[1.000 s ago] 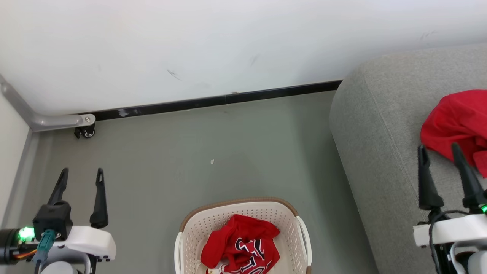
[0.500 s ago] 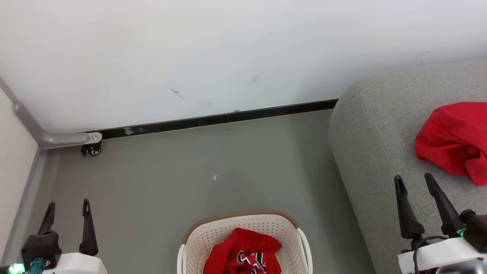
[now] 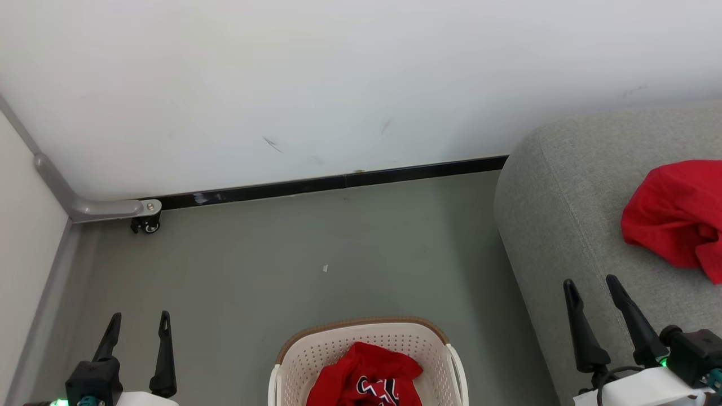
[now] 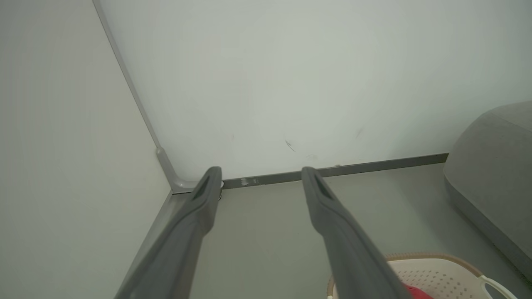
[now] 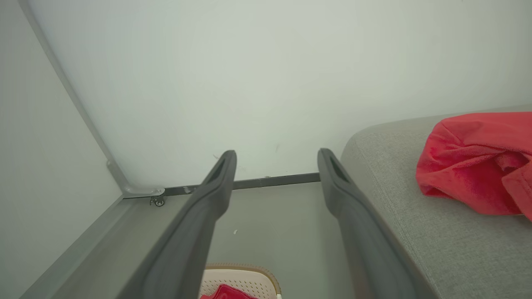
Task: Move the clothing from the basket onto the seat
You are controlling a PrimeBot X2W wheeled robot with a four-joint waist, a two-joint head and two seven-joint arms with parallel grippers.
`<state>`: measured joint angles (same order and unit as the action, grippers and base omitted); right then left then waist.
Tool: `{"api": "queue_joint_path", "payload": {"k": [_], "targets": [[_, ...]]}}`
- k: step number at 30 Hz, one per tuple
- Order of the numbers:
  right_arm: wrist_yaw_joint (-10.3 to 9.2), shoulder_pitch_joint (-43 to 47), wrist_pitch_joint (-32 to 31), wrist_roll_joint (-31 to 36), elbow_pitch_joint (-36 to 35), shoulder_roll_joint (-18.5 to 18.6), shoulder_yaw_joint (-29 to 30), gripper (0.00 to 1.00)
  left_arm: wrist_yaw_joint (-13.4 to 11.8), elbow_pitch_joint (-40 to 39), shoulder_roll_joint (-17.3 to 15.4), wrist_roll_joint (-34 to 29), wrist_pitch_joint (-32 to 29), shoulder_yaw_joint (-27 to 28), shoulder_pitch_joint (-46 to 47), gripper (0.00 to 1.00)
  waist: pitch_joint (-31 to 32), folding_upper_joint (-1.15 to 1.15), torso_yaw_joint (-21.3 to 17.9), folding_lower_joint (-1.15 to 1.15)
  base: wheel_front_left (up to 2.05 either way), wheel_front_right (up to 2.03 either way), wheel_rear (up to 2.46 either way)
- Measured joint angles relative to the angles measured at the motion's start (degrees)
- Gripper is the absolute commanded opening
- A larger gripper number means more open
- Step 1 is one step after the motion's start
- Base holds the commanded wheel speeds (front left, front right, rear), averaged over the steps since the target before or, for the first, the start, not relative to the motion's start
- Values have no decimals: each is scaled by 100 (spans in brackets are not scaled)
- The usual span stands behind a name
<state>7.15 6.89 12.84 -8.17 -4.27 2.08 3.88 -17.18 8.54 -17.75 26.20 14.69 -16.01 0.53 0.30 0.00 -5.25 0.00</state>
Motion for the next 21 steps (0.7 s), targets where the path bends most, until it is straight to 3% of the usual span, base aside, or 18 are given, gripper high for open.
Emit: {"api": "queue_joint_path", "payload": {"k": [21], "targets": [[0,-13,-5,-36,151,0,-137,100,78,-1,152,-5,0,232,12,100,29,0,51,0,0,0,0]]}}
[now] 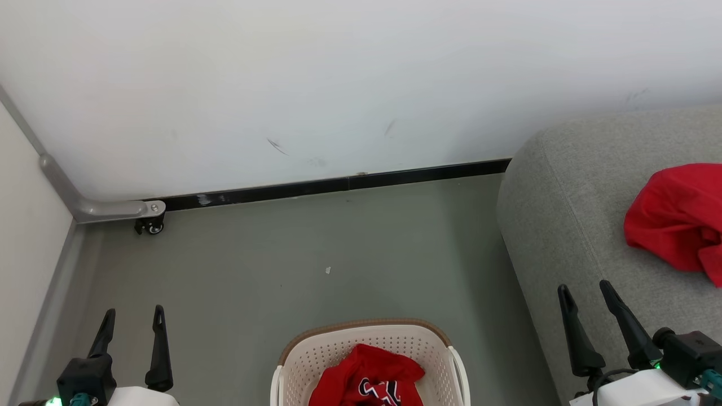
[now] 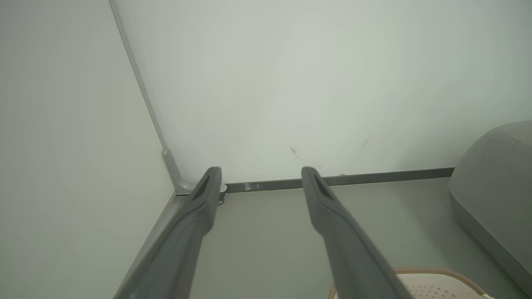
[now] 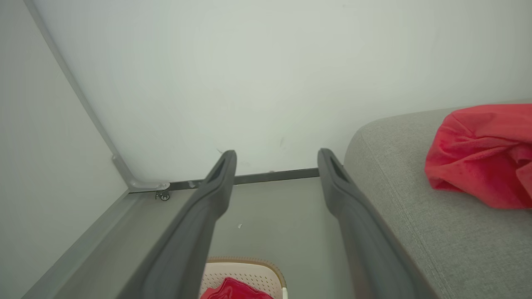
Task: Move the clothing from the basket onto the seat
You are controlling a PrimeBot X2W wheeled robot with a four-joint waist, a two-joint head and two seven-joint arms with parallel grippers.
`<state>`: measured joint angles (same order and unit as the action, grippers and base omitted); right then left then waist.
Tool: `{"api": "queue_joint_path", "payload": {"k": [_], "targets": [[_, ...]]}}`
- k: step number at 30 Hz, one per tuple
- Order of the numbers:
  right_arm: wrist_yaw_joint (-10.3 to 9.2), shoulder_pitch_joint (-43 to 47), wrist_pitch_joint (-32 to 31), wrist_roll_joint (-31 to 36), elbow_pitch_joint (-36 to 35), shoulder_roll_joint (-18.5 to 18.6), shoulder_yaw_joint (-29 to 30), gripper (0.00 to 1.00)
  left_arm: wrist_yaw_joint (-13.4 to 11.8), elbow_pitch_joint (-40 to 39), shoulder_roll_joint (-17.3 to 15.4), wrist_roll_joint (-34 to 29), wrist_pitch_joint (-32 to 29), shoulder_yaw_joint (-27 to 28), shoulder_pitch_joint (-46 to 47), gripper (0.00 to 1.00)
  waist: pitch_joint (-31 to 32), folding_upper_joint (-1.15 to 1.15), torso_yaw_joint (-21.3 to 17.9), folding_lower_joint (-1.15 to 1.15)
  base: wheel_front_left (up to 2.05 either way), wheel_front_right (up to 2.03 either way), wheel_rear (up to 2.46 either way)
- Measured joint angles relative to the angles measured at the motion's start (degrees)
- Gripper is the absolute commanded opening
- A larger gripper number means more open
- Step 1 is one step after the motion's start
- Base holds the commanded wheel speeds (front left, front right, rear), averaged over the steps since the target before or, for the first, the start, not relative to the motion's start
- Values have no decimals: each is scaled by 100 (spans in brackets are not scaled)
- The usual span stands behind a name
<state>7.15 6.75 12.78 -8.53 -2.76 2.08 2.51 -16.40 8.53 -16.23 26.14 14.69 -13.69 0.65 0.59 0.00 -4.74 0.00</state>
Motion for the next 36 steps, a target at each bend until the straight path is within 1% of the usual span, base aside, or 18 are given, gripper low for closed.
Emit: {"api": "queue_joint_path", "payload": {"k": [17,22,28,36], "targets": [[0,-1,0,1,9,0,-54,100,101,-8,97,-62,0,100,-5,100,-4,0,19,0,0,0,0],[0,-20,0,13,-27,0,-120,100,247,1,79,-129,0,85,-1,100,-52,0,20,0,0,0,0],[0,-44,1,108,-116,0,-122,100,357,213,4,-313,0,-201,98,100,-132,0,5,0,0,0,0],[0,-172,0,265,-310,1,140,100,655,680,47,-515,-64,-675,504,100,-306,0,-50,0,0,0,0]]}}
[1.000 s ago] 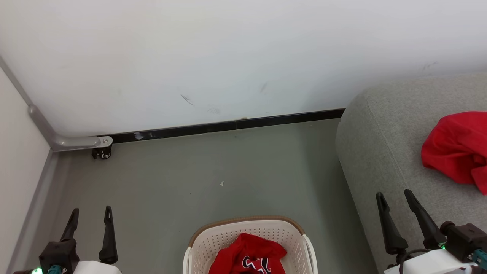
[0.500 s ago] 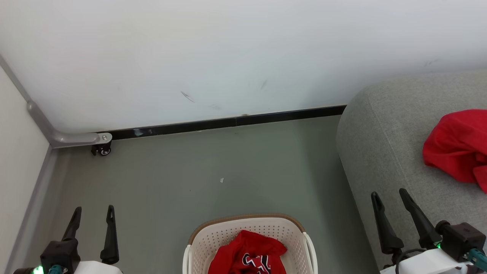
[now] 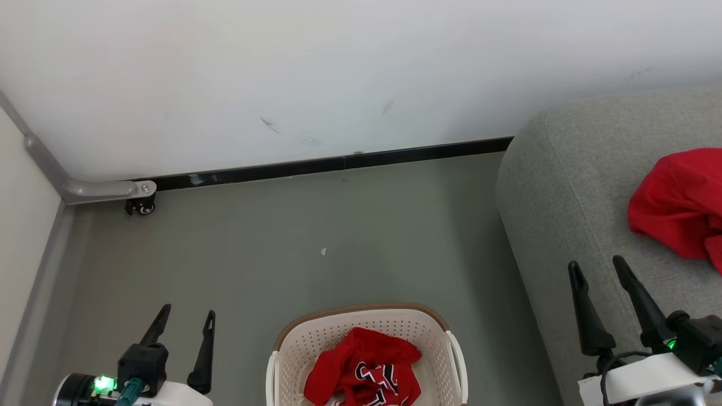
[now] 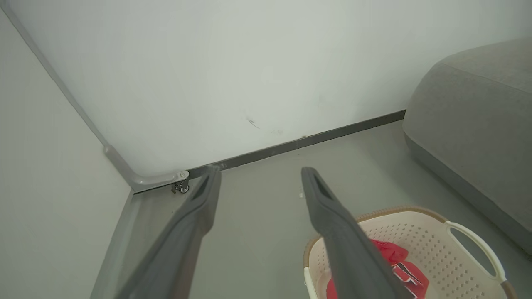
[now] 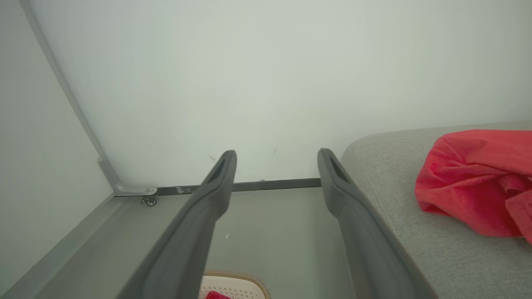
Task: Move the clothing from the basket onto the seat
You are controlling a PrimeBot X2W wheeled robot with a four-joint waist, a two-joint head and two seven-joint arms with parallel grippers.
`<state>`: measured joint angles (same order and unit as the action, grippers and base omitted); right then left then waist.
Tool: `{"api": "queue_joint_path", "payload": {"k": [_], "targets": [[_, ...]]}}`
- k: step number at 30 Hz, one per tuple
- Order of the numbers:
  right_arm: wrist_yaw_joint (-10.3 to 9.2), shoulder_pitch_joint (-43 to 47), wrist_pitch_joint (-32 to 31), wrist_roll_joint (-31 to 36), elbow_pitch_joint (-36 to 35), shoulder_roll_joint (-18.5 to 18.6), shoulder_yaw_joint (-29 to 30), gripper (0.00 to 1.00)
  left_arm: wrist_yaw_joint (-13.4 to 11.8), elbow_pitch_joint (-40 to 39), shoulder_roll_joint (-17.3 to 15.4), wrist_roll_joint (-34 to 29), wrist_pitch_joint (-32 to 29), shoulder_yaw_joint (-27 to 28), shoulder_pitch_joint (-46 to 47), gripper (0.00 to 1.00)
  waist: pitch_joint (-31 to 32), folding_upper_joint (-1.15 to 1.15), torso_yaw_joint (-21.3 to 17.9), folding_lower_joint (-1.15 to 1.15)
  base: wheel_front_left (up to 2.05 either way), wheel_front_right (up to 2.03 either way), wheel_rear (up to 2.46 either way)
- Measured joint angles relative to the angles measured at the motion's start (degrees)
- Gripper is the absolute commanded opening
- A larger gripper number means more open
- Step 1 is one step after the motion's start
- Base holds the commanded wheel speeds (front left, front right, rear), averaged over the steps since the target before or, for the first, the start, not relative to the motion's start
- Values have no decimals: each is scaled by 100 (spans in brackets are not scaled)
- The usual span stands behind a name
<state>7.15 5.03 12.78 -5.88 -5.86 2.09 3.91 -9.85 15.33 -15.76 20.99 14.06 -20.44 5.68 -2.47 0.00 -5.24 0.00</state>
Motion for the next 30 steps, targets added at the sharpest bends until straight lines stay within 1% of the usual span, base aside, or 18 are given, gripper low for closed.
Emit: {"api": "queue_joint_path", "payload": {"k": [13,15,24,28,30], "targets": [[0,-42,-69,12,-338,-1,298,100,315,666,311,-287,-172,-580,592,100,-409,0,-116,0,0,0,0],[0,-94,-69,12,-396,-1,309,100,385,787,326,-327,-198,-637,712,100,-494,0,-137,0,0,0,0],[0,-312,-73,8,-634,-1,307,100,557,1291,470,-647,-290,-1010,1176,100,-944,0,-244,0,0,0,0],[0,-441,-73,-8,-711,-1,248,100,698,1529,471,-804,-326,-1193,1408,100,-1177,0,-296,0,0,0,0],[0,-534,-73,-15,-753,-1,232,100,705,1627,497,-903,-342,-1276,1498,100,-1302,0,-324,0,0,0,0]]}}
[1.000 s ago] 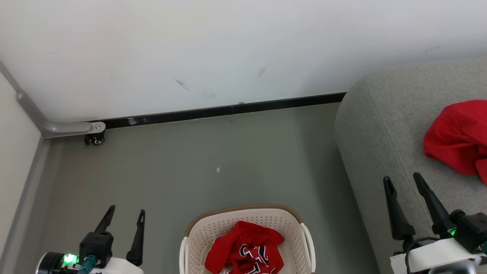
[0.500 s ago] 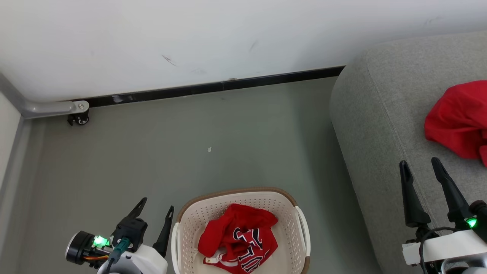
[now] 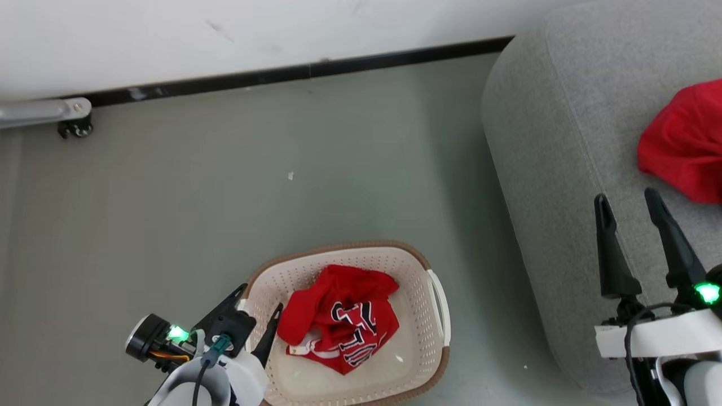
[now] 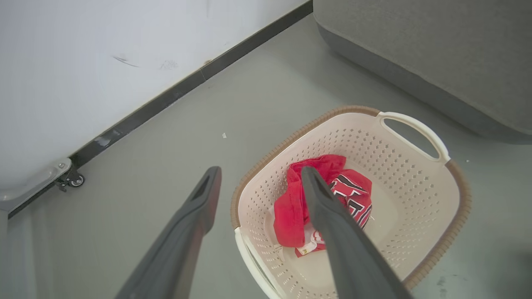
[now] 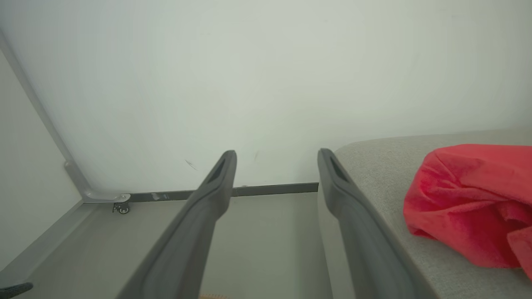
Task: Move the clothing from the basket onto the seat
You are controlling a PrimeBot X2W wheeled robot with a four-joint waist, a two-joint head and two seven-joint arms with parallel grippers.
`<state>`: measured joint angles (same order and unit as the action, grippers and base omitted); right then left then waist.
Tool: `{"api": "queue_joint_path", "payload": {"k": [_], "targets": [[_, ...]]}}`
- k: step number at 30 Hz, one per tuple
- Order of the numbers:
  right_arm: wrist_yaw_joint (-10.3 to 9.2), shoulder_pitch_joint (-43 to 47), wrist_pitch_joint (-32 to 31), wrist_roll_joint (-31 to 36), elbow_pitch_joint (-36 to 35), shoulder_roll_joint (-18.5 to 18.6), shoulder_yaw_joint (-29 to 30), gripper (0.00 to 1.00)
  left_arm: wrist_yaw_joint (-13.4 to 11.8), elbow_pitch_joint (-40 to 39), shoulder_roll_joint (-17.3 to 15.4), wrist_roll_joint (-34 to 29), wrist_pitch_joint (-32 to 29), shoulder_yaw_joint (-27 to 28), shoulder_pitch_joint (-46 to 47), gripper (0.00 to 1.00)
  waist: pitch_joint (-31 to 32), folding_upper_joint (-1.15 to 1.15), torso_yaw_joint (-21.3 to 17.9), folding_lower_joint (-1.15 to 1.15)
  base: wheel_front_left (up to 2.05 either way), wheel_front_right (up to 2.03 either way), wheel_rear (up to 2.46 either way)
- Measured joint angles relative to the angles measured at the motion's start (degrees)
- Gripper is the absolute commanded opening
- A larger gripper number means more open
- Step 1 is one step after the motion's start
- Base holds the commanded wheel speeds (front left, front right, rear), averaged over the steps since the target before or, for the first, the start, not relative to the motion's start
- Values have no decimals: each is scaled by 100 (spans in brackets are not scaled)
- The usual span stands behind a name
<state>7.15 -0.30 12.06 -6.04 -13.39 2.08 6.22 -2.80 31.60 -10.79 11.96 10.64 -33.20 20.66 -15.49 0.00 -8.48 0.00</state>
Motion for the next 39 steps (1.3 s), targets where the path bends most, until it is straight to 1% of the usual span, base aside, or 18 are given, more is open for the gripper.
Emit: {"api": "queue_joint_path", "payload": {"k": [7,9,15,19,28,39], "targets": [[0,-386,4,-56,-98,2,-23,100,118,311,52,-241,-4,-260,349,100,-467,0,-104,0,0,0,0],[0,-482,4,-92,-113,2,-32,100,187,399,57,-331,-4,-308,491,100,-604,0,-135,0,0,0,0],[0,-806,23,-213,-121,4,-43,100,254,684,68,-591,1,-520,839,100,-1078,0,-244,0,0,0,0],[0,-989,38,-254,-118,5,-57,100,355,829,73,-783,2,-670,1083,100,-1342,0,-308,0,0,0,0],[0,-1443,103,-436,-63,9,-88,100,422,1206,93,-1313,2,-1132,1483,100,-1909,0,-464,0,0,0,0],[0,-1908,158,-616,60,12,-160,100,491,1651,108,-1638,0,-1321,2010,100,-2529,0,-669,-1,0,0,0]]}}
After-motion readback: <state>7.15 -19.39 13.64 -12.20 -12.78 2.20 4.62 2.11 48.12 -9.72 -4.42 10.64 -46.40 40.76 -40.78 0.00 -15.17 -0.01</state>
